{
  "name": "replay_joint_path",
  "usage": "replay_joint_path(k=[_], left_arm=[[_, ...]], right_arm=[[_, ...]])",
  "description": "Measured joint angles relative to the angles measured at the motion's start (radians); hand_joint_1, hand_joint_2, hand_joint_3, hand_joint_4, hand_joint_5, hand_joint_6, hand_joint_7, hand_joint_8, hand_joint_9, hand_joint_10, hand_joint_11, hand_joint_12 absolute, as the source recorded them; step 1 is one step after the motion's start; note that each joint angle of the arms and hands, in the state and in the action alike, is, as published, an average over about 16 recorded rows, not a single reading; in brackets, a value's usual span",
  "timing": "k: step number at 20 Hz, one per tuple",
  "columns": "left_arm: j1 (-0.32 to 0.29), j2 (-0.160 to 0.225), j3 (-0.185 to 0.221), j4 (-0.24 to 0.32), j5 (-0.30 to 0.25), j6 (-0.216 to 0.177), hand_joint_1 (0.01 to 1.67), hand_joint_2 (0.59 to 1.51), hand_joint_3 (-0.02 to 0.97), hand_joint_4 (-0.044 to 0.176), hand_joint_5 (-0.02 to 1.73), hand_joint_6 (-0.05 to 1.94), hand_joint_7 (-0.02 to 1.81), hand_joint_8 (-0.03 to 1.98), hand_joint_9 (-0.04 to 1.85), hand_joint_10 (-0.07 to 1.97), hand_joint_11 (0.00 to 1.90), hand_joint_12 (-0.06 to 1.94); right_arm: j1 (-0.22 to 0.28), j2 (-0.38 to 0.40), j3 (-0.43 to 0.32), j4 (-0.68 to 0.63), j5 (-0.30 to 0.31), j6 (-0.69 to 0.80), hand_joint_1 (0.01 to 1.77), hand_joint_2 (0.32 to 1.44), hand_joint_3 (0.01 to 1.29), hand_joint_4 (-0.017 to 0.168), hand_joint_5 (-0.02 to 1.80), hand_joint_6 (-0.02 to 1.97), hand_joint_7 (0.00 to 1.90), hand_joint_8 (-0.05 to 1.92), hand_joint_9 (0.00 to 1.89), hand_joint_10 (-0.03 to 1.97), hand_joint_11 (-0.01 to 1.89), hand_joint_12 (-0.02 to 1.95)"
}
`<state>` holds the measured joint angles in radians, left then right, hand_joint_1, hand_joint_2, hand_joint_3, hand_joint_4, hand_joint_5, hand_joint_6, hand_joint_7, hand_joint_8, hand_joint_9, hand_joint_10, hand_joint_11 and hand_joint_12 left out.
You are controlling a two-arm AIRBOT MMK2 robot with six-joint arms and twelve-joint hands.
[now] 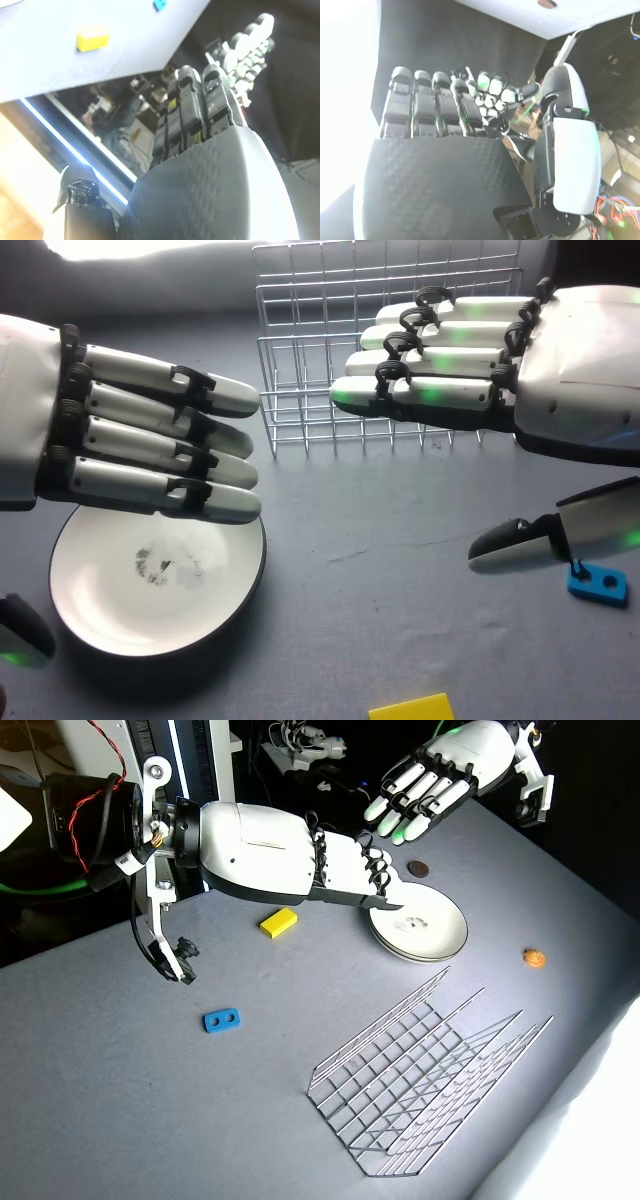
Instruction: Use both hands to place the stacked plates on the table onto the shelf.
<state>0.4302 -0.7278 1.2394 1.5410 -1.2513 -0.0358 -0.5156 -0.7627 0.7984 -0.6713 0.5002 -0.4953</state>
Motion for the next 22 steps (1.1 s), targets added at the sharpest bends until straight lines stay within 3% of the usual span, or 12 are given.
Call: replay_joint_path(k=[5, 9, 16, 22], left_arm=[[0.006, -0.006, 0.015, 0.016, -0.017, 0.006, 0.04, 1.049, 0.048, 0.004, 0.03, 0.01, 0.05, 0.01, 0.06, 0.01, 0.02, 0.0], [0.029, -0.018, 0.051, 0.034, -0.035, 0.013, 0.03, 1.046, 0.045, 0.004, 0.03, 0.0, 0.03, 0.01, 0.04, 0.01, 0.02, -0.01], [0.137, -0.06, 0.175, 0.064, -0.079, 0.047, 0.02, 1.042, 0.032, 0.004, 0.02, 0.0, 0.02, 0.01, 0.02, 0.01, 0.02, -0.02], [0.268, -0.106, 0.284, 0.052, -0.1, 0.079, 0.02, 1.035, 0.027, 0.004, 0.02, 0.0, 0.02, 0.01, 0.02, 0.01, 0.02, -0.02]], right_arm=[[0.0, 0.0, 0.0, -0.001, 0.001, 0.004, 0.14, 1.1, 0.05, 0.001, 0.02, 0.01, 0.02, 0.02, 0.02, 0.0, 0.02, 0.01], [0.0, 0.0, 0.0, -0.003, 0.002, 0.006, 0.13, 1.08, 0.04, 0.001, 0.02, 0.01, 0.02, 0.02, 0.02, 0.0, 0.02, 0.01], [-0.001, 0.0, -0.001, -0.09, 0.007, 0.053, 0.15, 1.02, 0.02, 0.0, 0.02, 0.01, 0.02, 0.02, 0.02, 0.0, 0.02, 0.01], [0.0, 0.0, -0.001, -0.192, 0.008, 0.105, 0.22, 0.96, 0.02, 0.001, 0.02, 0.01, 0.02, 0.02, 0.02, 0.0, 0.02, 0.01]])
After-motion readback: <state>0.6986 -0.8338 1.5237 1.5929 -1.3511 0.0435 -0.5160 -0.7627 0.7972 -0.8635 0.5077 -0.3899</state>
